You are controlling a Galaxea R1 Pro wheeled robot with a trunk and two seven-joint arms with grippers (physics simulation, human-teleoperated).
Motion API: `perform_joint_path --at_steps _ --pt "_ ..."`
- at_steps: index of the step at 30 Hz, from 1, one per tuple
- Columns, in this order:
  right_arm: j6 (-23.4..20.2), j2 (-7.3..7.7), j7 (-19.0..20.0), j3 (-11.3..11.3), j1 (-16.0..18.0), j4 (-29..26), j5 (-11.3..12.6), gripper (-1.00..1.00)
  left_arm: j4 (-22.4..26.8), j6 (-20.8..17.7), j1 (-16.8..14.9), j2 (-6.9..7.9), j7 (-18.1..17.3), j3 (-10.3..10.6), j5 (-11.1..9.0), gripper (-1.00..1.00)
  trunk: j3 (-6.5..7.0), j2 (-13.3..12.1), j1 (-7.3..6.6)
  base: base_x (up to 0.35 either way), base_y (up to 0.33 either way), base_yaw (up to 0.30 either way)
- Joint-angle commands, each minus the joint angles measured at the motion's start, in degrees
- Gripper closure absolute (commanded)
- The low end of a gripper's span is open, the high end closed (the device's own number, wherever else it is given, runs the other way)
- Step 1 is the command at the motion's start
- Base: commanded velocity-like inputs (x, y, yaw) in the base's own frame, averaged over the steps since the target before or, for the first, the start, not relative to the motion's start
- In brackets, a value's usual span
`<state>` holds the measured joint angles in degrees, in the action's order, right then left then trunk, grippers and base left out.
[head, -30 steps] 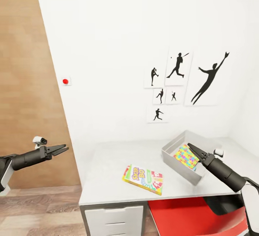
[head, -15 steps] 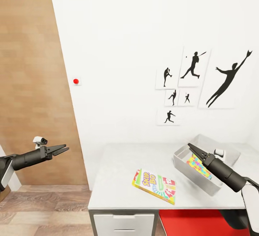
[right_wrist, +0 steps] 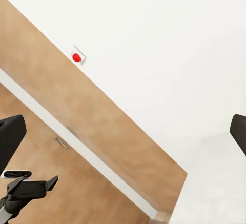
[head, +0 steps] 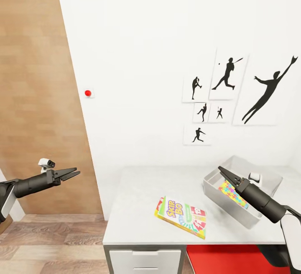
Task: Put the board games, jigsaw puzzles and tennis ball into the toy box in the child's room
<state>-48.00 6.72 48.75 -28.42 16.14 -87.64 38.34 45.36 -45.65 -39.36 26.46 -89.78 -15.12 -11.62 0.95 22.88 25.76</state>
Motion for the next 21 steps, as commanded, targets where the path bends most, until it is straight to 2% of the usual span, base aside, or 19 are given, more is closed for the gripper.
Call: perform_joint_path --at_steps 1,7,11,13,15,16,21 --pt "-0.3 0.01 0.1 -0.1 0.0 0.0 0.1 -1.00 0.0 -0.6 0.0 0.00 -0.2 0.0 0.0 -1.00 -0.03 0.0 0.02 0.012 0.000 0.000" --pt "-0.3 -0.24 -0.7 0.0 0.0 -0.1 0.1 -1.00 0.0 -0.6 0.0 -0.04 -0.2 0.0 0.0 -1.00 -0.03 0.0 0.02 0.004 0.000 0.000" --pt "-0.4 -0.43 -5.5 0.6 0.0 -0.2 -0.5 -1.00 0.0 -0.6 0.0 -0.19 -0.2 0.1 0.0 -1.00 -0.03 0.0 0.02 0.000 0.000 0.000" --pt "-0.6 -0.53 -11.7 3.4 0.1 -0.2 -2.3 -1.00 0.0 -0.5 0.0 -0.20 -0.2 0.0 0.1 -1.00 -0.03 0.0 0.02 0.000 0.000 0.000" --pt "-0.7 -0.57 -14.9 5.4 0.1 -0.3 -3.1 -1.00 0.0 -0.5 0.0 -0.19 -0.2 0.0 0.1 -1.00 -0.03 0.0 0.02 0.000 0.000 0.000" --pt "-0.8 -0.60 -18.1 7.6 0.1 -0.3 -3.7 -1.00 0.0 -0.5 0.0 -0.19 -0.2 0.0 0.1 -1.00 -0.03 0.0 0.02 0.000 0.000 0.000" --pt "-1.0 -0.70 -26.6 13.5 0.1 -0.3 -4.4 -1.00 0.0 -0.5 0.0 -0.19 -0.2 0.0 0.2 -1.00 -0.03 0.0 0.02 0.000 0.000 0.000"
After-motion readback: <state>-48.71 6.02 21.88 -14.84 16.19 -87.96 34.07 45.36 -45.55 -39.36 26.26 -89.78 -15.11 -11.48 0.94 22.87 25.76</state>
